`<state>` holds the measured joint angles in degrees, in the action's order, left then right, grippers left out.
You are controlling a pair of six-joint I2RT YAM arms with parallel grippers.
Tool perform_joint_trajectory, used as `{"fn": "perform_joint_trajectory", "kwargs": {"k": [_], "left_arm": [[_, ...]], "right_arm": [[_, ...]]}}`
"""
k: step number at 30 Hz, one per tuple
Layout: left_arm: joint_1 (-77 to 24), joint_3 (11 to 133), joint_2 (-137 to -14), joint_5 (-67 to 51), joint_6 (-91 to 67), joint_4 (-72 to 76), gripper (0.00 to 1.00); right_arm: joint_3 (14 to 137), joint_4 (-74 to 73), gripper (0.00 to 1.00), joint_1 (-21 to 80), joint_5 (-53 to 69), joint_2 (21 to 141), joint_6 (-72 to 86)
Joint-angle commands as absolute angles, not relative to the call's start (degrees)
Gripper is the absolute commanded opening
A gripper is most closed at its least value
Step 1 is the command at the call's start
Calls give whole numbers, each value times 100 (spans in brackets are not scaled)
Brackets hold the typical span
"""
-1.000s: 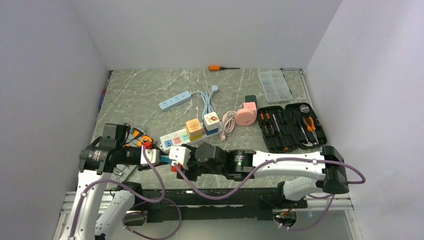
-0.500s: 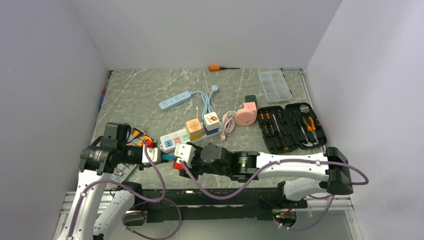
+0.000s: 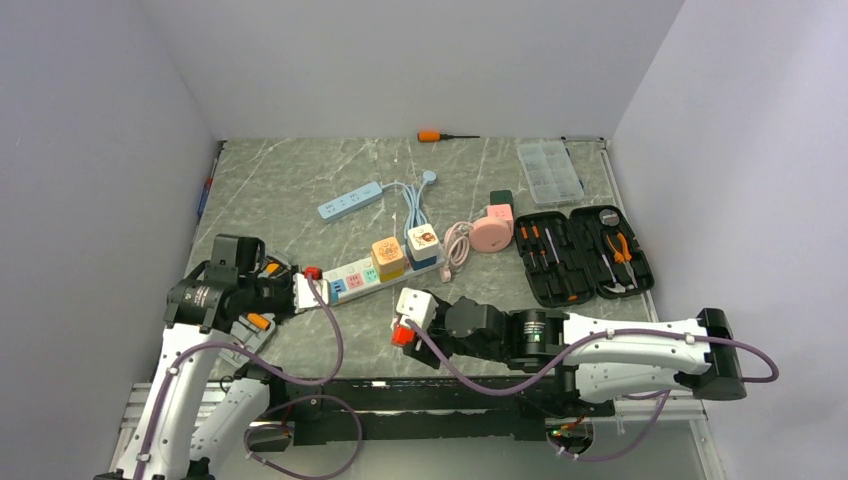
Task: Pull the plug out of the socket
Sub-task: Place the plug at the center of the board.
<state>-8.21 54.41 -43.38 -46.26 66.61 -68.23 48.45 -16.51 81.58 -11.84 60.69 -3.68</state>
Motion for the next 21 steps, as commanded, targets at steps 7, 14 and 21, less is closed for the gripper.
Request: {"fn": "perform_joint_trajectory", "kwargs": {"k": [7,14,21], "left_arm": [[-854,5254,-4417,-4259,5417,-5817,0],[-1600,5115,-4896,-3636,4177,-5417,0],[-2287,4797,-5110,-3019,4019,-5219,0]], "right_arm": [[4495,-2017,0,7605,-2660,5528,994],[4304,-2824,0,5323,-2298,5837,2713],[4041,-3192,0,4517,-2592,6179,3412]]}}
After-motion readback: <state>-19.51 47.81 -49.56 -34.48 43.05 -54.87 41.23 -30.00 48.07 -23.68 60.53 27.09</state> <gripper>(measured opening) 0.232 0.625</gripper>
